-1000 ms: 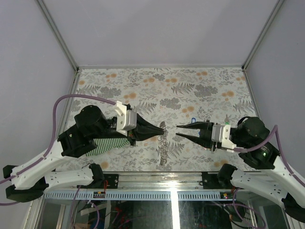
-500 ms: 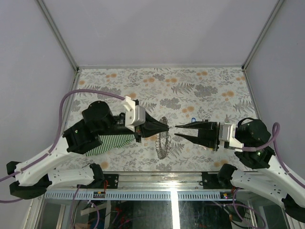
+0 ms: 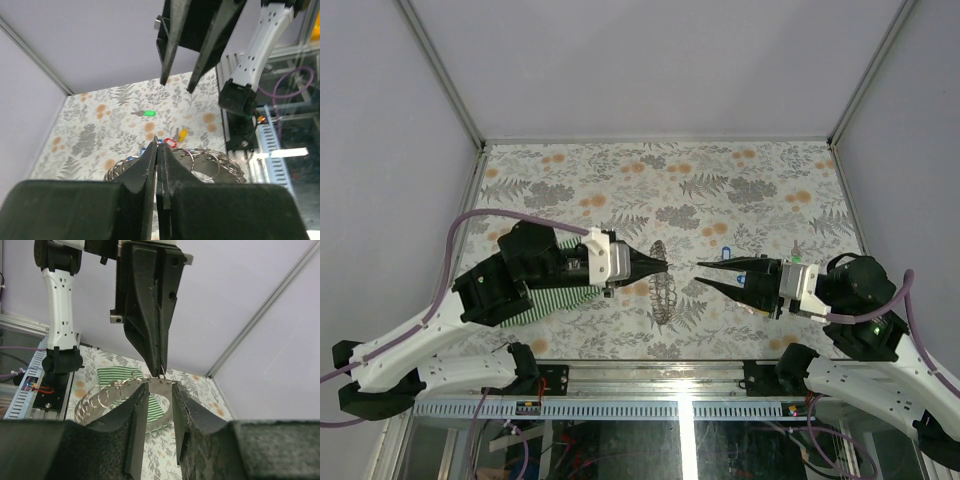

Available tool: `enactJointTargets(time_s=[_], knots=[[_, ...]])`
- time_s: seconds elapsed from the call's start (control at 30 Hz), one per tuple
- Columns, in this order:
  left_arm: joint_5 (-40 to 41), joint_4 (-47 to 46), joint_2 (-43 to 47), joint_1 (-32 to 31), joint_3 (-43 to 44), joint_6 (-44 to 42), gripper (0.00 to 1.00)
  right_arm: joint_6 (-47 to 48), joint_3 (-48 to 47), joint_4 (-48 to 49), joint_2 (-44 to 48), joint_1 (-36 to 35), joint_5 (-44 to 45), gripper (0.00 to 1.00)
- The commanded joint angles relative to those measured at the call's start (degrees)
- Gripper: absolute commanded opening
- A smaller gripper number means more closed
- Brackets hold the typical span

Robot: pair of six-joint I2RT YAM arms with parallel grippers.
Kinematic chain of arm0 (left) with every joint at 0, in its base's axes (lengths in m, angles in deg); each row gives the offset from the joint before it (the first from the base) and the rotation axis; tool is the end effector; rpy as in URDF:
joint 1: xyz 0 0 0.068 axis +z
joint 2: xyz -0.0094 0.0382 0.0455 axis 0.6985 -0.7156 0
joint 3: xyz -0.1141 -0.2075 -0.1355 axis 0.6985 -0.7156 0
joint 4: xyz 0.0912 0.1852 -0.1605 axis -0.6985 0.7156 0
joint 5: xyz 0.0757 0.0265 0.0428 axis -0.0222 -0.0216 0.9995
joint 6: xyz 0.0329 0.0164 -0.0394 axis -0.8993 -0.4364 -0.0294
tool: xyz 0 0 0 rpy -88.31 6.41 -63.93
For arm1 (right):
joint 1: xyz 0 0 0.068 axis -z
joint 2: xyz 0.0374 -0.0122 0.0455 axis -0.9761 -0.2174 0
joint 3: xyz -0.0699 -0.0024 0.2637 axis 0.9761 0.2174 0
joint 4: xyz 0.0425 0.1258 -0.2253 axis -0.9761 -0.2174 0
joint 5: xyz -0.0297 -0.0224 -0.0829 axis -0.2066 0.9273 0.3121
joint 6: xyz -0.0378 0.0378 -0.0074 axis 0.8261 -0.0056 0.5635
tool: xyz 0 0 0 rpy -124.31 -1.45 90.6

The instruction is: Put the keys on the keyring

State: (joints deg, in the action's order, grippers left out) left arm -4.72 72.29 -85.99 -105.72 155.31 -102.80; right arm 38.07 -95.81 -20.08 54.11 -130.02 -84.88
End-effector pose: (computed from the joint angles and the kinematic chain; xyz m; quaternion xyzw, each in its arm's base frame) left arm 0.0808 -0.1775 0.4533 0.5576 0.4457 -0.3833 0.5861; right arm 0.0504 0.0963 0.4342 -0.4934 0.3144 0.3836 0.7146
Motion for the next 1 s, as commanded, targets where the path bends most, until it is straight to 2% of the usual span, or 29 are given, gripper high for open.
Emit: enactJointTargets(time_s=[0.0,0.17,0.37,0.6,0.97], knots=[[-3.6,-3.5,3.4,-0.2,-2.8,-14.9,0.0,2.2,-1.2,-1.9,0.3,-0.3,2.2,0.31],[-5.7,-4.2,6.1,-0.2,-5.9,-27.6,0.0,4.1,-0.8,-5.3,0.7,-0.3,3.5,0.31],[-9.3,-8.9,12.2,-0.2,-15.4,-46.7,0.0,5.3,-0.4,-9.7,1.2,-0.3,5.0,0.31],[-10.2,-5.7,12.7,-0.2,-15.3,-50.6,0.0,3.8,0.6,-11.3,1.7,-0.3,6.3,0.31],[-10.3,-5.6,13.8,-0.2,-16.5,-50.4,0.0,0.8,1.2,-12.6,0.8,-0.3,9.4,0.31]])
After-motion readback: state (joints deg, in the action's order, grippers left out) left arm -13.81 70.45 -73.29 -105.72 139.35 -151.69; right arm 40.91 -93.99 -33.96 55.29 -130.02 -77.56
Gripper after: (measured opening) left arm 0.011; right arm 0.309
